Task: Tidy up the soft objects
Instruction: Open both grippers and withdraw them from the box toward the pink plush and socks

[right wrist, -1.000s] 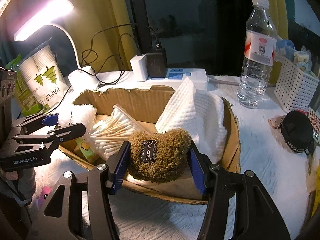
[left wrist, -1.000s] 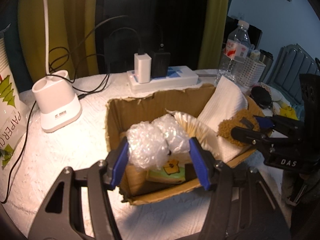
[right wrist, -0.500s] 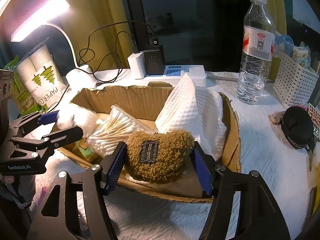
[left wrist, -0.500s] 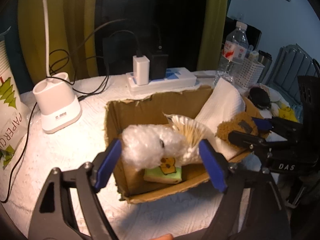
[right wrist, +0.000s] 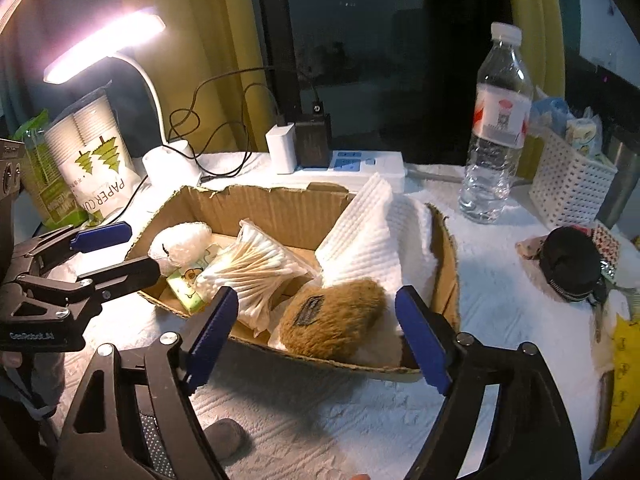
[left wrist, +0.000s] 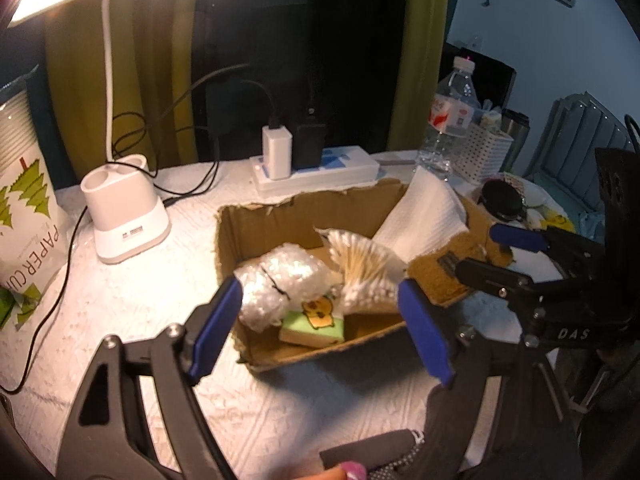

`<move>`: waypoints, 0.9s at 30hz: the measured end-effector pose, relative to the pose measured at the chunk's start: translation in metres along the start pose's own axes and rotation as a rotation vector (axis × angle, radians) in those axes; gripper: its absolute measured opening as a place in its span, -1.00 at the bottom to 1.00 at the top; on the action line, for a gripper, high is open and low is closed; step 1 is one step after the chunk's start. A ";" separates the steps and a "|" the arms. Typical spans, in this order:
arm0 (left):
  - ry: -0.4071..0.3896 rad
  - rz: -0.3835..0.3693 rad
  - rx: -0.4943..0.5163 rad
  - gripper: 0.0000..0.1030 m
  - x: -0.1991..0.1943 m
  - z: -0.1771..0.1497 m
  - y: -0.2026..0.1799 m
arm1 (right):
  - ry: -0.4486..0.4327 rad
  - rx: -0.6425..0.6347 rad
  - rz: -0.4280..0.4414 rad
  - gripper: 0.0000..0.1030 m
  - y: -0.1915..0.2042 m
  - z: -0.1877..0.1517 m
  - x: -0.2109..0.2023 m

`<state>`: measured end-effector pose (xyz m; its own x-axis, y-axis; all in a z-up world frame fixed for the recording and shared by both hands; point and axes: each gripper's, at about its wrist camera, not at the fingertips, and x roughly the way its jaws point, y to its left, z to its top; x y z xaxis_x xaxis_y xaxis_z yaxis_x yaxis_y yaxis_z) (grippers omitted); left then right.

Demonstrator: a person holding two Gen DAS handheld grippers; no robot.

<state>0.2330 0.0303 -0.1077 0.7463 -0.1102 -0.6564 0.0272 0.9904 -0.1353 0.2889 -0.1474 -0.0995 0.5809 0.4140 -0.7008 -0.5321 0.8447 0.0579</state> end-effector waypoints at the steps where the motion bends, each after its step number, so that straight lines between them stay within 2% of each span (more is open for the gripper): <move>1: -0.004 0.000 0.000 0.58 -0.003 0.000 0.000 | -0.003 -0.002 0.000 0.62 0.001 0.000 -0.002; 27: -0.047 -0.010 0.000 0.58 -0.054 -0.031 -0.006 | -0.028 -0.034 -0.010 0.62 0.030 -0.023 -0.048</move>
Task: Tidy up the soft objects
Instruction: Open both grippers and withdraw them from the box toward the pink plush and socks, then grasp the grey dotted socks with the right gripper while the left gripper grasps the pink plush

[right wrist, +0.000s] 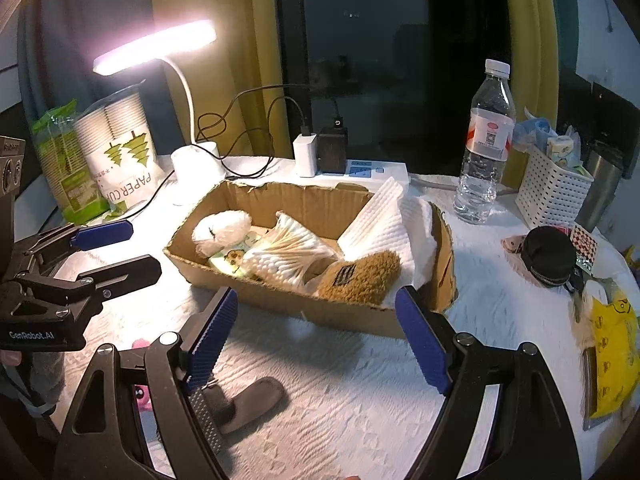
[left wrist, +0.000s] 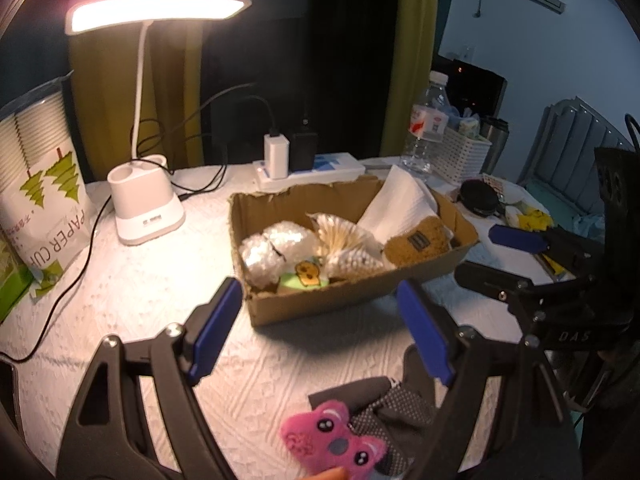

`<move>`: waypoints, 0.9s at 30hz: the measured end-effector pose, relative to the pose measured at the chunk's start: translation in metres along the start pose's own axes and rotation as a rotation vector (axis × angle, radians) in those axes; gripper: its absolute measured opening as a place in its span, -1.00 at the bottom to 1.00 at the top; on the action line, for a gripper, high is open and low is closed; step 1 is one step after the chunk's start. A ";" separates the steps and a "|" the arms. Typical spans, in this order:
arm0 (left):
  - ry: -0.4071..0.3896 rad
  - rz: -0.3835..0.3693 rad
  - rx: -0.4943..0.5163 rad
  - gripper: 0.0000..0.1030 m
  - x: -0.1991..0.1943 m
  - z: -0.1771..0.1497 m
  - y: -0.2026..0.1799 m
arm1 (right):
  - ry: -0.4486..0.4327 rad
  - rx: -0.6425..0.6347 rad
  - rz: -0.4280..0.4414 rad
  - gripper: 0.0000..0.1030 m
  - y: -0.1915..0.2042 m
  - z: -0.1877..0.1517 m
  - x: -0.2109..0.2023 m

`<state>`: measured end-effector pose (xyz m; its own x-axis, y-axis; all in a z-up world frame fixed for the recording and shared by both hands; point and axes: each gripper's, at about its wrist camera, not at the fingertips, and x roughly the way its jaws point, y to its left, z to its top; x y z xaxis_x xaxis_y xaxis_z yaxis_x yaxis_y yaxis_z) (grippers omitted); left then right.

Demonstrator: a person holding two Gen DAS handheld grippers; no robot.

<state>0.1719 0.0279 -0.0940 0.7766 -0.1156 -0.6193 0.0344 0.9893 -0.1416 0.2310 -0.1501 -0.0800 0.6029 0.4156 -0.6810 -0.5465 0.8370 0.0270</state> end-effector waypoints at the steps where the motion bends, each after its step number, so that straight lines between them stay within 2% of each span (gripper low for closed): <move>1: 0.002 -0.001 -0.001 0.58 -0.001 -0.003 0.000 | 0.002 0.000 -0.002 0.62 0.002 -0.002 -0.001; 17: 0.021 -0.009 -0.057 0.59 -0.021 -0.045 0.015 | 0.054 -0.046 0.015 0.62 0.036 -0.028 -0.003; 27: 0.059 0.015 -0.090 0.59 -0.020 -0.071 0.035 | 0.117 -0.046 0.057 0.62 0.059 -0.052 0.022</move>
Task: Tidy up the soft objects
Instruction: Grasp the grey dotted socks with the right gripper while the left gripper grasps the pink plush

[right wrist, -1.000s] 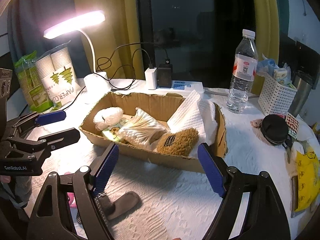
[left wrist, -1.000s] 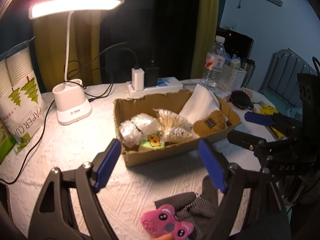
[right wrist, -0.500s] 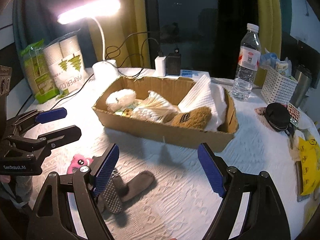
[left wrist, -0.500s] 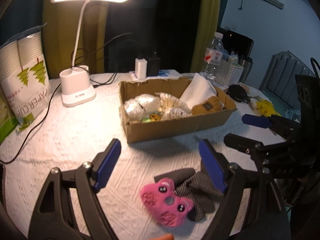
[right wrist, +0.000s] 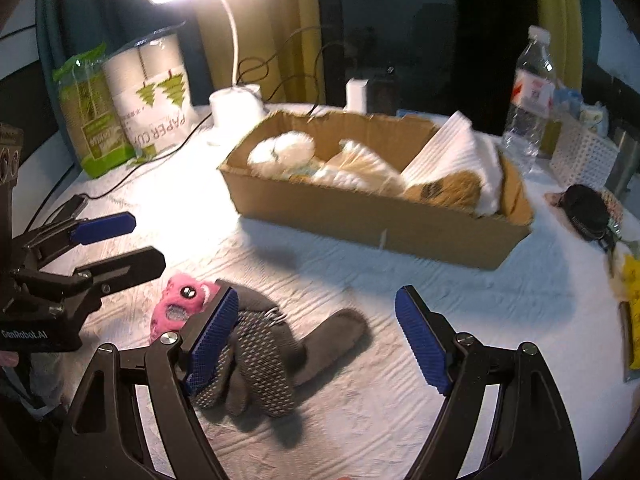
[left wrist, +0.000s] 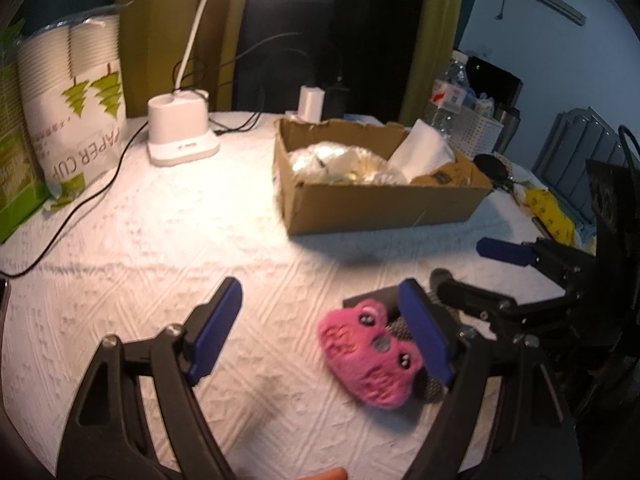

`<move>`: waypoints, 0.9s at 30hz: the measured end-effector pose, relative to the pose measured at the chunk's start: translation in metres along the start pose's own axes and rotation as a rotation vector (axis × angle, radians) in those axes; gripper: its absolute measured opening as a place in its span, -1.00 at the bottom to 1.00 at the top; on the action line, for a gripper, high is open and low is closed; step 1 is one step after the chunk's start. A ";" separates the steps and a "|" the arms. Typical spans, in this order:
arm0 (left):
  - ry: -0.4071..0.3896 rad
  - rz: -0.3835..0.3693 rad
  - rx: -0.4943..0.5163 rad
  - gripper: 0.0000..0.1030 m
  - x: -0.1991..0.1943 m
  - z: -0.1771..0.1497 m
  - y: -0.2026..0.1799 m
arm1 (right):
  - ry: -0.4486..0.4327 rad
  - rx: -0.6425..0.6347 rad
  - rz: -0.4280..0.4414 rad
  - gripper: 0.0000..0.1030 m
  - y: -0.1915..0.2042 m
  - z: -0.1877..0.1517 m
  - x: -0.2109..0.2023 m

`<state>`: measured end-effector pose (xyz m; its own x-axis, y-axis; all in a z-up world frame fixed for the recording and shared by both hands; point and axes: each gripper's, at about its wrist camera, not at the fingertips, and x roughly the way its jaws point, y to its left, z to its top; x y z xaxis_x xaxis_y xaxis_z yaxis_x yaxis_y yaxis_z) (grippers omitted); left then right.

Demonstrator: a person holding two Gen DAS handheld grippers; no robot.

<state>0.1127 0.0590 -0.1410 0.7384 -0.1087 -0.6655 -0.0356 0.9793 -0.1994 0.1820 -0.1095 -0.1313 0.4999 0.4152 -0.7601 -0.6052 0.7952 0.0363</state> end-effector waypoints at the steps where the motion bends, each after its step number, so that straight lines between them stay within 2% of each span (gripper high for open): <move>1: 0.004 0.000 -0.005 0.59 0.001 -0.002 0.002 | 0.009 -0.004 0.006 0.62 0.002 -0.002 0.003; 7: 0.027 0.019 -0.029 0.59 0.008 -0.012 0.012 | 0.041 -0.020 0.037 0.60 0.013 -0.011 0.020; 9: 0.036 0.026 -0.030 0.59 0.010 -0.015 0.014 | 0.051 -0.017 0.046 0.42 0.015 -0.013 0.025; 12: 0.047 0.033 -0.033 0.59 0.013 -0.019 0.016 | 0.061 -0.022 0.055 0.39 0.019 -0.016 0.031; 13: 0.050 0.034 -0.036 0.59 0.014 -0.019 0.016 | 0.066 -0.025 0.056 0.33 0.020 -0.016 0.032; 15: 0.049 0.034 -0.037 0.59 0.014 -0.020 0.014 | 0.061 -0.024 0.065 0.01 0.019 -0.016 0.032; 17: 0.050 0.028 -0.031 0.59 0.015 -0.019 0.010 | 0.060 -0.019 0.070 -0.18 0.017 -0.017 0.031; 21: 0.057 0.008 -0.008 0.59 0.017 -0.017 -0.002 | 0.044 -0.024 0.069 -0.28 0.015 -0.019 0.027; 27: 0.080 -0.025 0.023 0.59 0.023 -0.017 -0.022 | 0.021 -0.005 0.056 -0.28 0.003 -0.023 0.018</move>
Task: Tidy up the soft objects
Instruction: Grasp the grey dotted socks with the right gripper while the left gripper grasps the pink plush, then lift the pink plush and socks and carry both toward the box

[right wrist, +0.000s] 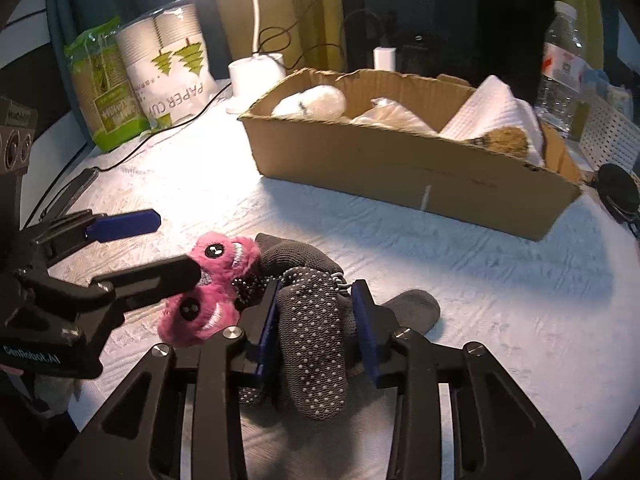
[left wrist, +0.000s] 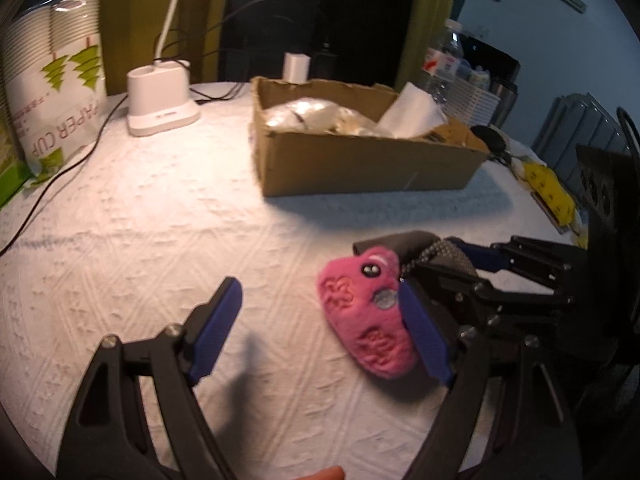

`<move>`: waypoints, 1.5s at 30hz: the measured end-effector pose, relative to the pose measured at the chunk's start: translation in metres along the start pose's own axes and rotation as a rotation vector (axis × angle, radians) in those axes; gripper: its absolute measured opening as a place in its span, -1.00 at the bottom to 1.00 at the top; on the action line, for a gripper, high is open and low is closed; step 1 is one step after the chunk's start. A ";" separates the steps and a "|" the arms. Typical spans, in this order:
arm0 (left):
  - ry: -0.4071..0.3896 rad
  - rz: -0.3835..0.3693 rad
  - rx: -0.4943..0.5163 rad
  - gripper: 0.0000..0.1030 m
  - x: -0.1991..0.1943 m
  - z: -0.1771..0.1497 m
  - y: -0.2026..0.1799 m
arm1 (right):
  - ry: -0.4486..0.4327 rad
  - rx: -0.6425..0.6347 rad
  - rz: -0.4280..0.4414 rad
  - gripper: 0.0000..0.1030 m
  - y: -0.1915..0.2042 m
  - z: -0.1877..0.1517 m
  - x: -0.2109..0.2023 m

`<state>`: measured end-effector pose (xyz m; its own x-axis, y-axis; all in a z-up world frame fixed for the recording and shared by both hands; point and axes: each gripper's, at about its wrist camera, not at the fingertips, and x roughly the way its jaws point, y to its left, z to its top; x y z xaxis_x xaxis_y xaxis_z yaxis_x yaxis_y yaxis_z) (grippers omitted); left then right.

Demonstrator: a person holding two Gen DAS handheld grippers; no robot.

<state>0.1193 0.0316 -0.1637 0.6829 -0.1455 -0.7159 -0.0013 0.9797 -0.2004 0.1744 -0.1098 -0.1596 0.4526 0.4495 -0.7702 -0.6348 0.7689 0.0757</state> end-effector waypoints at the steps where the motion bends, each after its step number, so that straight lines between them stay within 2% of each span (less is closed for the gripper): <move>1: 0.002 -0.002 0.005 0.59 0.001 0.000 -0.003 | -0.005 0.004 -0.002 -0.28 -0.003 -0.001 -0.002; 15: 0.030 0.000 0.081 0.59 0.016 0.009 -0.037 | -0.065 0.031 -0.015 -0.28 -0.028 -0.006 -0.033; 23: 0.054 -0.050 0.100 0.59 0.029 0.011 -0.055 | -0.085 0.053 -0.022 -0.29 -0.042 -0.008 -0.043; 27: 0.069 -0.056 0.108 0.59 0.037 0.012 -0.059 | -0.083 0.060 -0.029 -0.29 -0.048 -0.009 -0.043; 38: 0.055 0.050 0.089 0.59 0.038 0.022 -0.039 | -0.115 0.076 -0.050 -0.30 -0.061 -0.008 -0.054; 45: 0.046 0.010 0.079 0.59 0.034 0.028 -0.041 | -0.121 0.096 -0.074 -0.30 -0.075 -0.009 -0.060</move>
<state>0.1631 -0.0098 -0.1612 0.6488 -0.1402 -0.7479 0.0511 0.9887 -0.1410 0.1891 -0.1983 -0.1244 0.5721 0.4369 -0.6942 -0.5369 0.8393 0.0857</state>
